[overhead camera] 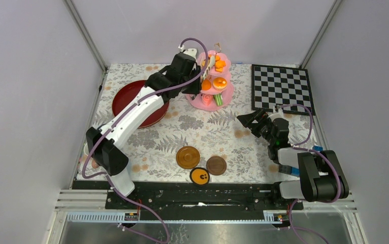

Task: Serve the afternoon tea
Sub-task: Place the desert on the desert table.

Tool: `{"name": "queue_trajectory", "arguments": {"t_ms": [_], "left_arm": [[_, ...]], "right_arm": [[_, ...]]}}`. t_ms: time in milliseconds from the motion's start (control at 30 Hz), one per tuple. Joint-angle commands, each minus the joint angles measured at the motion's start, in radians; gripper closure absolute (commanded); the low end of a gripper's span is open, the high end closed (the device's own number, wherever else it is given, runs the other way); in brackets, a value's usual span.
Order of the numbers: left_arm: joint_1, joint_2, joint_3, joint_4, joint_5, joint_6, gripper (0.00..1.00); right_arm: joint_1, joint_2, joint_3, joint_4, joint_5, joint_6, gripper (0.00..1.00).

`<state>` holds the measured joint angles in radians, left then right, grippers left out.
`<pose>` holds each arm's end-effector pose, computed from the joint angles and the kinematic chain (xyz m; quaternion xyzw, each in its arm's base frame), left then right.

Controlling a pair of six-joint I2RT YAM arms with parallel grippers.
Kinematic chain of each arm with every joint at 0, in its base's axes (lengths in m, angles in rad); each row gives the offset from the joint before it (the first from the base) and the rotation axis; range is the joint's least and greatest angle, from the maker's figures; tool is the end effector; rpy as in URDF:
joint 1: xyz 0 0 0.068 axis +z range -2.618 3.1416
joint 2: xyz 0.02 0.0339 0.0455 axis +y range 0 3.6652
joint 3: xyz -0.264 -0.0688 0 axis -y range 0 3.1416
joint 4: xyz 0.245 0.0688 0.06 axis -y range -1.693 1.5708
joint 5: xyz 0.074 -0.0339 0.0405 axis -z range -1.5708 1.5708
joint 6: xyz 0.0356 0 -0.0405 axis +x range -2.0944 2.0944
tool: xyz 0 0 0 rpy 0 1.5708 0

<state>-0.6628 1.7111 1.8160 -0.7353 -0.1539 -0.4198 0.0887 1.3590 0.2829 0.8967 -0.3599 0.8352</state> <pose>0.3049 -0.2311 0.3959 0.0732 0.8865 -0.1740 0.4225 0.2372 0.0337 0.1653 0.1686 0.7450 0.4040 0.5032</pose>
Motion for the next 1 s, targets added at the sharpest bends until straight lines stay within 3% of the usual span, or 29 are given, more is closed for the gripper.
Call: {"name": "queue_trajectory", "arguments": {"t_ms": [0,167,700,967], "left_arm": [[-0.001,0.015,0.026,0.071,-0.022,-0.014,0.76],[-0.001,0.031,0.034,0.076,-0.033,-0.016,0.75],[-0.003,0.034,0.037,0.080,-0.032,-0.013,0.55],[-0.003,0.011,0.050,0.080,-0.031,-0.014,0.55]], "right_arm": [[-0.004,-0.013,-0.002,0.044,-0.004,-0.001,0.02],[-0.004,-0.012,0.000,0.044,-0.004,-0.001,0.02],[-0.004,-0.012,0.000,0.044,-0.005,-0.001,0.02],[-0.004,-0.010,0.001,0.044,-0.007,-0.001,0.02]]}}
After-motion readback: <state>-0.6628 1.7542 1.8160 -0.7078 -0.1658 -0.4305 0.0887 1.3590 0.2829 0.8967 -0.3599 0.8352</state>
